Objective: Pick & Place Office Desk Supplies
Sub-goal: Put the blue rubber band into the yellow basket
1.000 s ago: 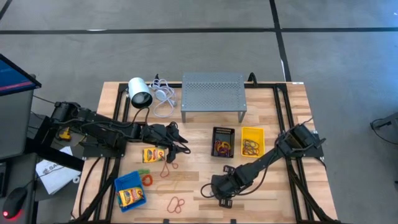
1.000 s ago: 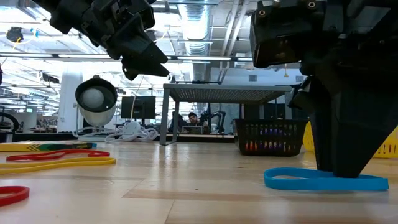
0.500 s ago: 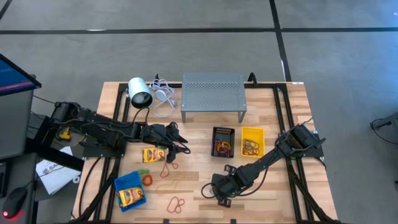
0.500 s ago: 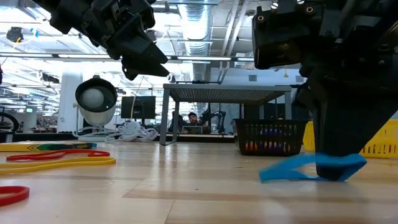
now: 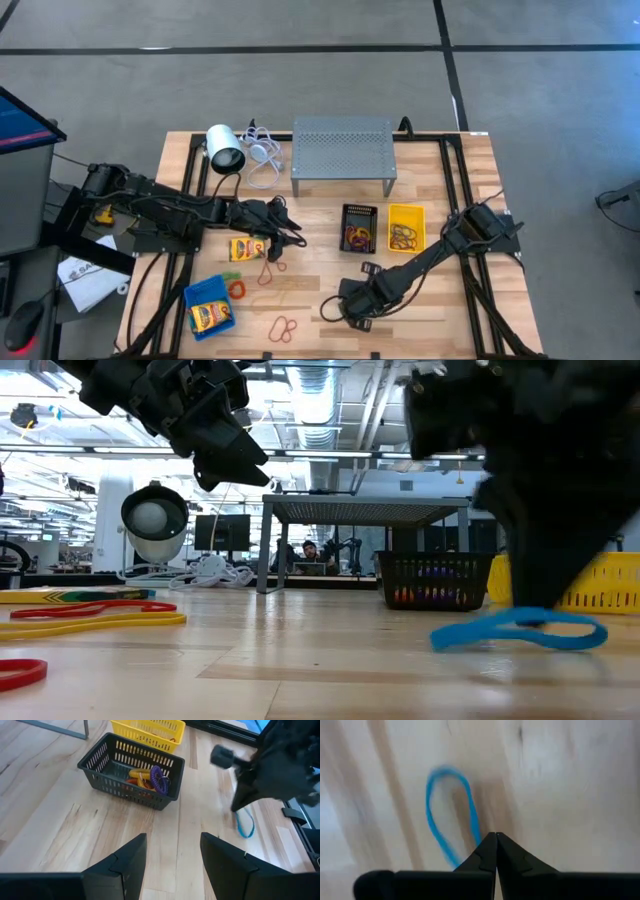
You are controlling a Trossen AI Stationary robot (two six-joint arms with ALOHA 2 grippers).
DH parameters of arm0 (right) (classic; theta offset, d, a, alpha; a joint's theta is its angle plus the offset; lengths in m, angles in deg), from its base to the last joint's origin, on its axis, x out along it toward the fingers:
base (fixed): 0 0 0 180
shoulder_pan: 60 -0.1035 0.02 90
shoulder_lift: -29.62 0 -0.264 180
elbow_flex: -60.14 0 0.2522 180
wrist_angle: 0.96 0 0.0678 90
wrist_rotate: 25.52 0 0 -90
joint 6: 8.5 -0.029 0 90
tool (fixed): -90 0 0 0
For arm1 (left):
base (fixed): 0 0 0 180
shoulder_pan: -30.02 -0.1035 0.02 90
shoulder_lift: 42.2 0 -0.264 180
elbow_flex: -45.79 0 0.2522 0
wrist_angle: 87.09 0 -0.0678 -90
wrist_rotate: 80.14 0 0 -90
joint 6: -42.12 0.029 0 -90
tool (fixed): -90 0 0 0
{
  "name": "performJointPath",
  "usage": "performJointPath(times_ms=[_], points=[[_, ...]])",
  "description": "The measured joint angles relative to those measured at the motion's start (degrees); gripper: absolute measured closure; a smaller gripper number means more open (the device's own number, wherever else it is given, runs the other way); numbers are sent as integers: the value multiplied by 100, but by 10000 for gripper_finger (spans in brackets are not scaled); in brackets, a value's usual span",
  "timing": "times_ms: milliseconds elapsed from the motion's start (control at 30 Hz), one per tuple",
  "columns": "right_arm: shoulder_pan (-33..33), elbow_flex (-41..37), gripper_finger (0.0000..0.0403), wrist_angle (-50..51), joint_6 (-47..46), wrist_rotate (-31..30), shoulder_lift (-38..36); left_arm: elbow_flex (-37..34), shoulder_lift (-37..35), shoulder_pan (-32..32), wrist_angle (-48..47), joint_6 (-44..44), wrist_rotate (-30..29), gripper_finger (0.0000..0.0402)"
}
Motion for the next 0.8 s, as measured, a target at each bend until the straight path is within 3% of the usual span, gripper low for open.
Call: performJointPath(times_ms=[267, 567, 667, 800], points=[[26, 722, 403, 982, 168, -155, -32, 0, 0, 0, -48, 4, 0, 220], [-66, 768, 400, 655, 216, -55, -32, 0, 0, 68, -48, 17, 2, 220], [-76, 761, 378, 478, 249, 106, -32, 0, 0, 68, -48, 17, 2, 220], [-54, 637, 316, 281, 249, 298, -32, 0, 0, 68, -19, 17, 1, 220]])
